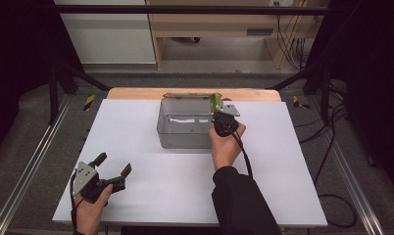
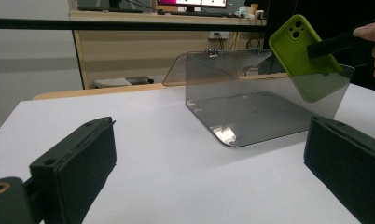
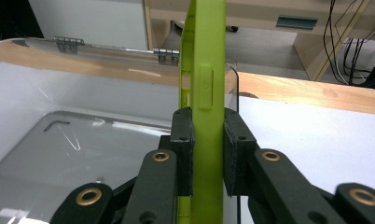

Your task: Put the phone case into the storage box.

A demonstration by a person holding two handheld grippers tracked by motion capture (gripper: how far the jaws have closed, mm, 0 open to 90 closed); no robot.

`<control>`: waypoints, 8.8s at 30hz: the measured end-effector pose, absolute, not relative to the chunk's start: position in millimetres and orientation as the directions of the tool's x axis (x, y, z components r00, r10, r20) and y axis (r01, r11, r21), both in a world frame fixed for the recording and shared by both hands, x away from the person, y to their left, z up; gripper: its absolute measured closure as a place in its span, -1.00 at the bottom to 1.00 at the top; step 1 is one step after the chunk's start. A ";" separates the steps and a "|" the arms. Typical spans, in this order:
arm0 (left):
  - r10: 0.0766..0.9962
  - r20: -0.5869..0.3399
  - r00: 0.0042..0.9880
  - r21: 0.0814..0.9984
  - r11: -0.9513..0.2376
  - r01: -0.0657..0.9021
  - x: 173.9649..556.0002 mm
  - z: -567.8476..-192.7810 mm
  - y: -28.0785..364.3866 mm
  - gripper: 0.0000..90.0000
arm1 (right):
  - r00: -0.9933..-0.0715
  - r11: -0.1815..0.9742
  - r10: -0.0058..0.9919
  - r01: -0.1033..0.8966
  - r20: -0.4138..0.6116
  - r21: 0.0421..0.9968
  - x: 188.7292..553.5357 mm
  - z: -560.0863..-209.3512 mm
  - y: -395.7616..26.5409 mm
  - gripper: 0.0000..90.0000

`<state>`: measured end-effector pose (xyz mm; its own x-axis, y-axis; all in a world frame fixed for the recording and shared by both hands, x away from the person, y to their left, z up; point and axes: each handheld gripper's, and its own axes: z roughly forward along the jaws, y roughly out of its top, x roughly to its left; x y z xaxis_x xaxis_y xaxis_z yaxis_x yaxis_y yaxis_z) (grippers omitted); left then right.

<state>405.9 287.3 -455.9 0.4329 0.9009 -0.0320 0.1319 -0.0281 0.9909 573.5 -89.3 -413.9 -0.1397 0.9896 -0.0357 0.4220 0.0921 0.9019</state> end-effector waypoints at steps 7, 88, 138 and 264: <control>0.898 -0.032 0.439 0.990 -0.032 0.137 406.2 -456.4 286.4 -0.95 | -0.142 0.101 0.989 0.430 -0.043 0.897 574.5 -415.4 -89.3 0.71; 0.894 -0.027 0.447 0.990 -0.038 0.136 406.9 -456.2 285.1 -0.94 | -0.190 0.094 0.982 0.462 -0.005 0.882 573.6 -414.4 -86.8 0.72; 0.898 -0.015 0.439 0.991 -0.046 0.127 407.2 -455.9 285.6 -0.95 | -0.279 0.105 0.960 0.351 -0.003 0.931 561.3 -401.2 -79.9 0.57; 0.895 -0.022 0.446 0.992 -0.036 0.121 408.8 -457.0 290.3 -0.97 | -0.452 0.021 0.892 0.063 0.009 0.998 535.9 -321.0 -122.9 -0.90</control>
<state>408.8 290.3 -457.0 0.4461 0.8947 -0.0219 0.1207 -0.0359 0.9920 535.9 -122.9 -321.0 -0.4523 0.8918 0.0093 0.0627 0.0214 0.9978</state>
